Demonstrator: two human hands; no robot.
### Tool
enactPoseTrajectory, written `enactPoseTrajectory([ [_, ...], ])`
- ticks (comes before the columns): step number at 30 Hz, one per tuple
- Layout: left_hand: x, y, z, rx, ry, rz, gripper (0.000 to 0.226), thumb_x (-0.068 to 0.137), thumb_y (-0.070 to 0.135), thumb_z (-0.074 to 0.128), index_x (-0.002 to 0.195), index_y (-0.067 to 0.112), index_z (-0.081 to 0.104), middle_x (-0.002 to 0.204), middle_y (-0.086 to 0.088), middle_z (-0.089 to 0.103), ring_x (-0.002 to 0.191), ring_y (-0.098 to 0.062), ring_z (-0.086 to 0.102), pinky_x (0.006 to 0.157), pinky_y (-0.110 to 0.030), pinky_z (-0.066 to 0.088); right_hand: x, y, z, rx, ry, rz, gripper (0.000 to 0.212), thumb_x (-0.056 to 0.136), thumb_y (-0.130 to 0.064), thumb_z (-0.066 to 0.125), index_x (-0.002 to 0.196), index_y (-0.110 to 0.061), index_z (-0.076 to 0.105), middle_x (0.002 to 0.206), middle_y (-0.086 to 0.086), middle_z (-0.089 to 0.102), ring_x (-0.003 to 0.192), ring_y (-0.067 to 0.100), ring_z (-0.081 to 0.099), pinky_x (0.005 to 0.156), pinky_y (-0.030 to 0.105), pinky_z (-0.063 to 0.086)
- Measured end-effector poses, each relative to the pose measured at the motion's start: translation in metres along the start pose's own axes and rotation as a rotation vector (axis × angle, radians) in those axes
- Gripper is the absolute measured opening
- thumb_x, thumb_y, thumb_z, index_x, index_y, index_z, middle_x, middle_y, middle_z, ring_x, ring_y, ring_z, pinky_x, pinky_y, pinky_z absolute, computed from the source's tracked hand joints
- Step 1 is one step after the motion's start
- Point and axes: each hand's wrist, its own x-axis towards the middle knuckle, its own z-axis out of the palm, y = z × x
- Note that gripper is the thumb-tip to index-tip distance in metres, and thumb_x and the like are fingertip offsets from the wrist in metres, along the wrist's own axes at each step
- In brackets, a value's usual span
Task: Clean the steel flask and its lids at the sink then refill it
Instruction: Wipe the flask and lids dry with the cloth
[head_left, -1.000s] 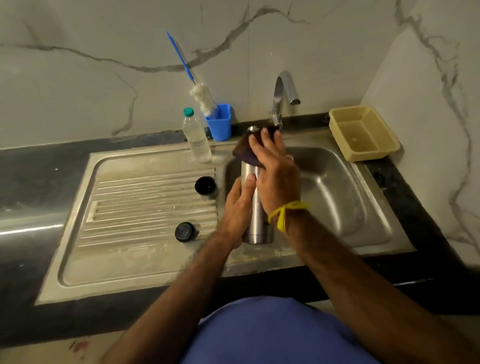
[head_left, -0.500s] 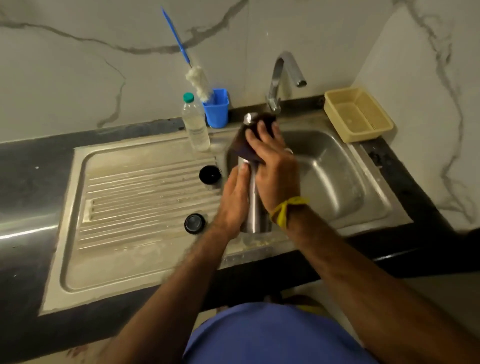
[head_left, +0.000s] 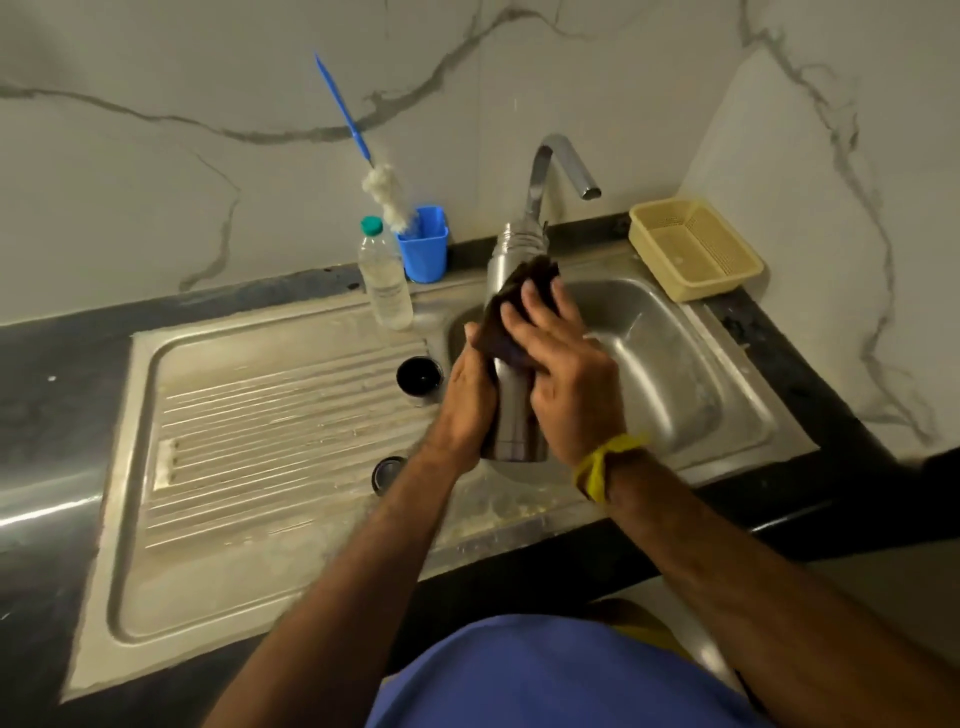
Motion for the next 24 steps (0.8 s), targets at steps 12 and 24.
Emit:
enactPoseTrajectory([
  [12,0.02,0.009,0.02,-0.157,-0.022,-0.149,0.059,0.107,0.057,0.023,0.125,0.02,0.065,0.116,-0.012,0.075,0.11,-0.026,0.071,0.084,-0.037,0.061,0.003,0.048,-0.008,0.087,-0.141,-0.266,0.044,0.094,0.001,0.04,0.131,-0.004,0.063,0.143,0.017,0.055,0.142,0.036,0.04,0.116,0.044,0.038],
  [24,0.046,0.002,0.044,-0.163,0.062,-0.314,0.072,0.096,0.073,0.033,0.116,0.014,0.069,0.111,-0.011,0.075,0.1,-0.024,0.074,0.086,-0.041,0.061,-0.011,0.089,-0.014,0.382,-0.213,-0.054,0.062,0.078,0.02,0.048,0.131,-0.008,0.064,0.145,0.009,0.054,0.147,0.031,0.033,0.12,0.027,0.028],
])
